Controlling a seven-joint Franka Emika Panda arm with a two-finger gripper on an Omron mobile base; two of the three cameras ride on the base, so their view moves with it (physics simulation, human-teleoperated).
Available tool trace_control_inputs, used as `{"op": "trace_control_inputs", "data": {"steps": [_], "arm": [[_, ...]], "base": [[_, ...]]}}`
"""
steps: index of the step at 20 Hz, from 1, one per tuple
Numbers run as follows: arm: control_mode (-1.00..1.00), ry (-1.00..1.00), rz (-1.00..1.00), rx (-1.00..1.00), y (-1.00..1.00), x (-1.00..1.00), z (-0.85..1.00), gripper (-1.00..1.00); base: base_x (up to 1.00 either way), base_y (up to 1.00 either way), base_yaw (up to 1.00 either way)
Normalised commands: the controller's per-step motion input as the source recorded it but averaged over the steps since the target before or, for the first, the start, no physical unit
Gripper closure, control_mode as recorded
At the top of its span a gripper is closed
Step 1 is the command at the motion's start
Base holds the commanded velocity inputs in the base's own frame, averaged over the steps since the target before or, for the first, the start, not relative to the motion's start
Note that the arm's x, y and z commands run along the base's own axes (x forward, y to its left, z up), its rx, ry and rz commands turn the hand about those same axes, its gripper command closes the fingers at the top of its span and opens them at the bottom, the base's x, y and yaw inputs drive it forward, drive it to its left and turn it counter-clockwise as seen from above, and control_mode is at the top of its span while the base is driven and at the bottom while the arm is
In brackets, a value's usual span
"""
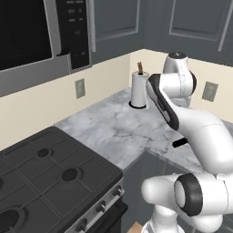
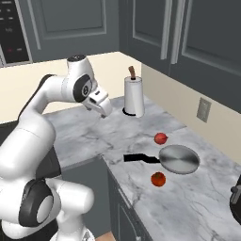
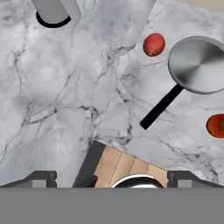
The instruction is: Place the pan on the front right burner on the stove. Then place the tomato and the onion in the pan and turn on the front right burner.
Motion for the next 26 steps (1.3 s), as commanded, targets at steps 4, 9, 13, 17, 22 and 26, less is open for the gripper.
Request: {"op": "trace_control_inputs", "data": {"steps": [4,9,13,17,22,26], "arm": [[-1.0,0.02,-0.09,0.11,-0.36,0.05,-0.23,-1.0],[-1.0,0.0,-0.16,0.05,-0.19,0.05,-0.4,-1.0],[-1.0,0.0,-0.18,0.0,-0.22,0.04,-0.41,-1.0],[-1.0,0.0,-0.17,0.0,-0.24,0.0,-0.34,-1.0],[-1.0,0.0,-0.13,0.01,-0.23,0.0,-0.27,-1.0],[-1.0,0.0,-0.11,0.01,-0.21,0.02,-0.28,-1.0]], "base": [[0.0,0.0,0.0],[0.0,0.0,0.0],[0.0,0.0,0.0],[0.0,0.0,0.0],[0.0,0.0,0.0],[0.0,0.0,0.0]]}}
